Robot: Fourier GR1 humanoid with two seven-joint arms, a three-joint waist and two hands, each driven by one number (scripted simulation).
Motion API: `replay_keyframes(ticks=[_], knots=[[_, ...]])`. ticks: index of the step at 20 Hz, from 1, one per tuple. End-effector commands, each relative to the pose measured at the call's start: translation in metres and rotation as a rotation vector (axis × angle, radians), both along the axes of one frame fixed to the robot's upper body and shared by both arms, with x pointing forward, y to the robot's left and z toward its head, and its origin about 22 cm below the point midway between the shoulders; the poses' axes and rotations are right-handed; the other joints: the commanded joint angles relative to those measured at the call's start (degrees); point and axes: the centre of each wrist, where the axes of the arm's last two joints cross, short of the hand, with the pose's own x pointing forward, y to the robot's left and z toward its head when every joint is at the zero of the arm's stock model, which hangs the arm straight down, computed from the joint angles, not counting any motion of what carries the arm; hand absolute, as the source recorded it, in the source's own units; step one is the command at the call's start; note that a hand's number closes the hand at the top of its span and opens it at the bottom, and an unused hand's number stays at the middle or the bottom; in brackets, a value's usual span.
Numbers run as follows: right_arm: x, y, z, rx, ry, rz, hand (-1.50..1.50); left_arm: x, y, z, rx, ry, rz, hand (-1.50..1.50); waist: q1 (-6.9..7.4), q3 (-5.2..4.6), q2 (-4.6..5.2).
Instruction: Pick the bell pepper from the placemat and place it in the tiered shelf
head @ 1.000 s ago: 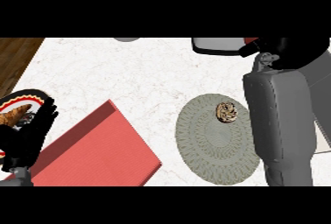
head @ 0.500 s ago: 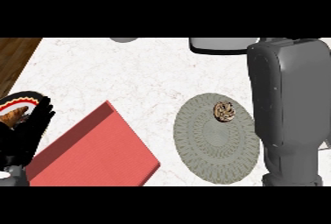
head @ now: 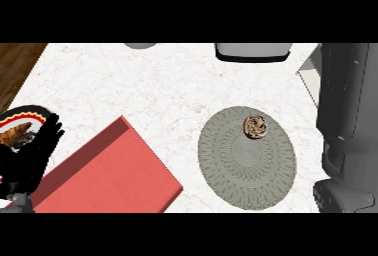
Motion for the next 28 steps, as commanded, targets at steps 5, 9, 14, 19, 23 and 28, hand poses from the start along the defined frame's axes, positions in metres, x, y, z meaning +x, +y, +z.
replay_keyframes(ticks=[5, 9, 14, 19, 23, 28], knots=[[0.008, -0.022, 0.031, 0.097, 0.085, -0.183, 1.5, 0.004, -0.001, -0.004, -0.005, 0.013, 0.003, 0.0, 0.13, -0.04, 0.26], [0.008, -0.058, 0.018, 0.079, 0.108, -0.229, 1.5, 0.011, 0.001, 0.0, 0.002, 0.008, 0.019, 0.0, -0.54, -0.01, 0.18], [0.011, -0.101, -0.005, 0.075, 0.148, -0.272, 1.5, -0.003, -0.006, -0.006, 0.015, 0.0, 0.015, 0.0, -0.24, 0.03, 0.14], [0.012, -0.126, -0.008, 0.105, 0.109, -0.264, 1.5, -0.001, -0.025, -0.006, -0.008, -0.007, 0.011, 0.0, -0.01, 0.03, 0.22], [-0.003, -0.165, -0.029, 0.13, 0.062, -0.27, 1.5, -0.001, 0.008, -0.001, -0.007, 0.011, 0.016, 0.0, -0.53, 0.03, 0.18], [0.0, -0.175, -0.039, 0.174, -0.015, -0.402, 1.5, 0.0, -0.009, 0.003, -0.021, 0.007, -0.005, 0.0, 0.16, 0.04, 0.3]])
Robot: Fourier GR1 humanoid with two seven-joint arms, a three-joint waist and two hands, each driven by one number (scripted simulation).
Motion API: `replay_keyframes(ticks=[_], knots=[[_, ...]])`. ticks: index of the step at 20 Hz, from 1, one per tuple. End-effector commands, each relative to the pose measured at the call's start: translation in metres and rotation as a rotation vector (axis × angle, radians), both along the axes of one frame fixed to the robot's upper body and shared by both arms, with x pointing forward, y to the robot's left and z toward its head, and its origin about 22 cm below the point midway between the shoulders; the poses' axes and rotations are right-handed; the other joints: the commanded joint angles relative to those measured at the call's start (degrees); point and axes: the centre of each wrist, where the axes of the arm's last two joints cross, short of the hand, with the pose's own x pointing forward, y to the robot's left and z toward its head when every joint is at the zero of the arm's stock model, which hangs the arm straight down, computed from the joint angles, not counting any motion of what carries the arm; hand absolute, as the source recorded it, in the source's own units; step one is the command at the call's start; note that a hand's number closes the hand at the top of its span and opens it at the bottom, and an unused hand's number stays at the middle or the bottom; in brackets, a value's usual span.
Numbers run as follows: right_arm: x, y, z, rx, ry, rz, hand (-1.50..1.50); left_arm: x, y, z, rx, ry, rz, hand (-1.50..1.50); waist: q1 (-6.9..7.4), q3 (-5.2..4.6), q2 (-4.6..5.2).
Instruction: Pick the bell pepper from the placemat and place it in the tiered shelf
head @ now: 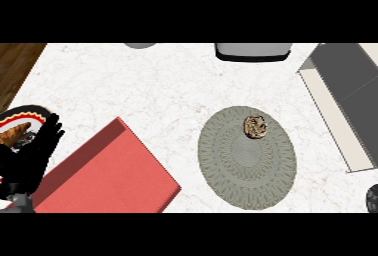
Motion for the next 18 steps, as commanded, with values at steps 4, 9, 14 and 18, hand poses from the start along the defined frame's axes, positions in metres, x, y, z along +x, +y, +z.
replay_keyframes(ticks=[4, 9, 14, 18], knots=[[-0.006, -0.031, -0.025, 0.058, 0.028, -0.108, -1.5, -0.005, -0.003, -0.014, 0.001, -0.004, 0.005, 0.0, -0.18, -0.08, -0.02], [-0.014, -0.026, -0.029, 0.022, -0.033, -0.029, -1.5, 0.0, -0.007, 0.001, 0.001, -0.004, 0.014, 0.0, -0.25, -0.06, -0.17], [-0.017, -0.027, -0.023, 0.029, -0.167, -0.014, -1.5, 0.009, 0.007, 0.004, -0.006, 0.008, 0.003, 0.0, -0.31, -0.07, -0.1], [-0.034, -0.033, -0.003, 0.075, -0.329, -0.003, -1.5, 0.003, 0.005, 0.007, -0.002, 0.004, 0.002, 0.0, -0.28, -0.03, -0.27]])
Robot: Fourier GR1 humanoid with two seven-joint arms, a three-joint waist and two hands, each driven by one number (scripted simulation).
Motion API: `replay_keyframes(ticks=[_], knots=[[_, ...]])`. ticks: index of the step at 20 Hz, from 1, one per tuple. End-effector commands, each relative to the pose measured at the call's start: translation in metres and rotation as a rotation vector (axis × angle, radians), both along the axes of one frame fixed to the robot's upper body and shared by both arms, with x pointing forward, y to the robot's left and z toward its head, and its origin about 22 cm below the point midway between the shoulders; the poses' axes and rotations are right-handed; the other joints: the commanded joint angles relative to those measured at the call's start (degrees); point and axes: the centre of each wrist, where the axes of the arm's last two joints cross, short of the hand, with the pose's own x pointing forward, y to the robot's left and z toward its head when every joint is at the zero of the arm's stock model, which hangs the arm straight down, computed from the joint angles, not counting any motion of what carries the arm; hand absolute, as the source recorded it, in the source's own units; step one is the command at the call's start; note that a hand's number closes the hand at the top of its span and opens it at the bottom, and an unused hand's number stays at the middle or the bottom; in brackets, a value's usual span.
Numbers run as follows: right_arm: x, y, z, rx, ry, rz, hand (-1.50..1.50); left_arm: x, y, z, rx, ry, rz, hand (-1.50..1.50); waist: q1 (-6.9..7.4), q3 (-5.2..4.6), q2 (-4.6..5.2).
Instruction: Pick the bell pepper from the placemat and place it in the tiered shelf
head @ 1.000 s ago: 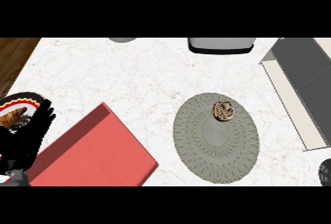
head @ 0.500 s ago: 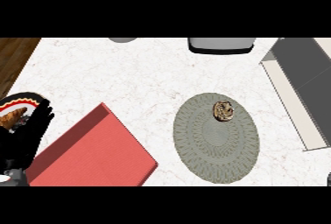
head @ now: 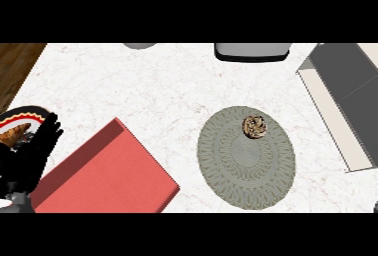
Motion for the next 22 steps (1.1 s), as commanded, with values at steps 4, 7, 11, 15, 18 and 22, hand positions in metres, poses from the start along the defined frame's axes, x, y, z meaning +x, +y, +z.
replay_keyframes(ticks=[4, 7, 11, 15, 18, 22], knots=[[-0.027, 0.006, 0.013, 0.079, -0.269, 0.011, -1.5, -0.005, 0.0, -0.002, -0.007, -0.01, 0.003, 0.0, -0.3, -0.06, -0.13], [-0.037, 0.039, 0.047, 0.068, -0.385, 0.04, -1.5, -0.002, -0.01, -0.005, 0.006, 0.004, 0.006, 0.0, -0.28, -0.11, -0.26], [-0.073, 0.053, 0.049, -0.006, -0.445, 0.023, -1.5, -0.013, 0.001, -0.007, -0.006, -0.002, -0.002, 0.0, -0.56, -0.12, -0.37], [-0.128, 0.076, 0.08, -0.018, -0.51, -0.005, -1.5, -0.012, 0.008, 0.001, 0.004, 0.002, 0.032, 0.0, -1.21, -0.17, -0.78], [-0.163, 0.086, 0.083, -0.03, -0.51, -0.096, -1.5, -0.02, 0.016, -0.004, -0.004, 0.021, 0.033, 0.0, -1.53, -0.22, -0.94], [-0.206, 0.108, 0.079, 0.012, -0.486, -0.092, -1.5, -0.019, 0.015, -0.008, 0.012, 0.042, 0.054, 0.0, -3.06, -0.37, -1.72]])
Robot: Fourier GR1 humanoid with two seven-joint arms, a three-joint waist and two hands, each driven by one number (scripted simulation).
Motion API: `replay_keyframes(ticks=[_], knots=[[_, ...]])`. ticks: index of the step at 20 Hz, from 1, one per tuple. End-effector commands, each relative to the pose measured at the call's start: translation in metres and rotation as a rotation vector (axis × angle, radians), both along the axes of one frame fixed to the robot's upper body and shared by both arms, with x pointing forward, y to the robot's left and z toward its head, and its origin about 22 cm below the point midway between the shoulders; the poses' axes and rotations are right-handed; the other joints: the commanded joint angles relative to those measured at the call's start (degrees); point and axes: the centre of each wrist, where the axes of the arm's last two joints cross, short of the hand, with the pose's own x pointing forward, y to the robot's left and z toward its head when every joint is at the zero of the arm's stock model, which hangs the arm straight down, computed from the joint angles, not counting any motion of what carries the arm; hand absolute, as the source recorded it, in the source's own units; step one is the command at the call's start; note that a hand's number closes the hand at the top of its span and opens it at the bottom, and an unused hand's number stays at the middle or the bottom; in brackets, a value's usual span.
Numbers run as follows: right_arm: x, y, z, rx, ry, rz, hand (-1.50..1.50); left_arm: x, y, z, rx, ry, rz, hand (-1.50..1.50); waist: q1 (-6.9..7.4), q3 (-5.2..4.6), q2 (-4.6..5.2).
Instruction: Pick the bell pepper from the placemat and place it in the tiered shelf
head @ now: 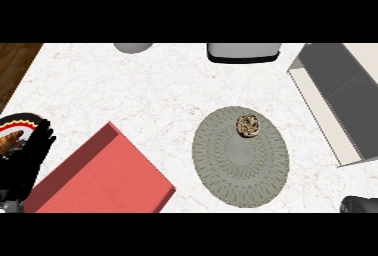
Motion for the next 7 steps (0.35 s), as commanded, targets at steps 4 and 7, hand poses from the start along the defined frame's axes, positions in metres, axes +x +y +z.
replay_keyframes(ticks=[4, 7], knots=[[-0.069, 0.036, -0.008, 0.155, 0.064, -0.003, -1.5, -0.011, 0.001, -0.009, -0.004, 0.028, 0.014, 0.0, -1.27, -0.24, -1.07], [-0.086, 0.04, -0.008, 0.135, 0.068, -0.01, -1.5, -0.01, 0.009, -0.004, 0.012, 0.026, 0.024, 0.0, -2.35, -0.3, -1.46]])
